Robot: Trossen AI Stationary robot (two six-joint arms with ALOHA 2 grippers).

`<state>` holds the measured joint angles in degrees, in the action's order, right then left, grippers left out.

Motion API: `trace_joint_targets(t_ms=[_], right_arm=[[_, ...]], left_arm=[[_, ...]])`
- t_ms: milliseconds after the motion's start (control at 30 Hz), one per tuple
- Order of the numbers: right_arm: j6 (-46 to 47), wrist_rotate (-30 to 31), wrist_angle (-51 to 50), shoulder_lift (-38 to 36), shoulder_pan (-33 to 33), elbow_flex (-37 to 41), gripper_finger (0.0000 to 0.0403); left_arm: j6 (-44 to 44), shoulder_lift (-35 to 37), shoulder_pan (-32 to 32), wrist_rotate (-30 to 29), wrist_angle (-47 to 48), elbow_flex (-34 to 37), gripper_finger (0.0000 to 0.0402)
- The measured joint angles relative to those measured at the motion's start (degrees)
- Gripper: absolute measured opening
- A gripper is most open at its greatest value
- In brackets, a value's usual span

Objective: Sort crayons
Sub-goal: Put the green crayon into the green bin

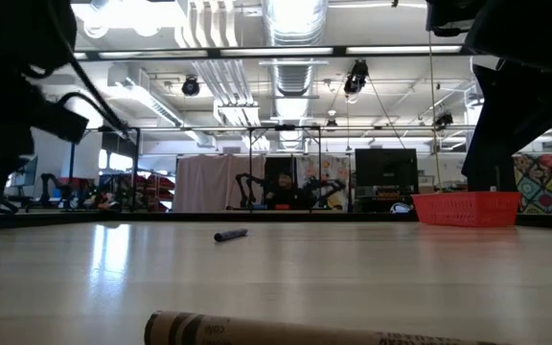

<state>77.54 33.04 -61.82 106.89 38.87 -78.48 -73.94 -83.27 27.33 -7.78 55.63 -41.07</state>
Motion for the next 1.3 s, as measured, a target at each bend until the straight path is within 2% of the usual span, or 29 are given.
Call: trace_joint_targets(t_ms=[200, 333, 533, 700, 1000, 1300], right_arm=[[0.0, 0.0, 0.2, 0.0, 0.0, 0.0, 0.0111], [-0.1, 0.0, 0.2, 0.0, 0.0, 0.0, 0.0111], [-0.2, 0.0, 0.3, 0.0, 0.0, 0.1, 0.0111], [-0.2, 0.0, 0.6, 0.0, 0.2, 0.1, 0.0111], [-0.2, 0.0, 0.7, 0.0, 0.5, 0.2, 0.0111], [-0.1, 0.0, 0.8, 0.0, 0.5, 0.2, 0.0111]], left_arm=[[4.8, 0.0, 0.0, -2.7, -0.2, -5.4, 0.0147], [16.7, 0.1, 0.1, -2.6, 2.6, -9.7, 0.0132], [28.3, 0.1, 0.2, 0.9, 12.0, -13.5, 0.0106], [36.1, -0.1, 0.5, 1.9, 13.4, -9.8, 0.0092], [39.0, -1.7, 0.6, 4.4, 13.3, -0.2, 0.0091], [41.0, -2.0, 0.6, 6.2, 12.3, 3.5, 0.0091]])
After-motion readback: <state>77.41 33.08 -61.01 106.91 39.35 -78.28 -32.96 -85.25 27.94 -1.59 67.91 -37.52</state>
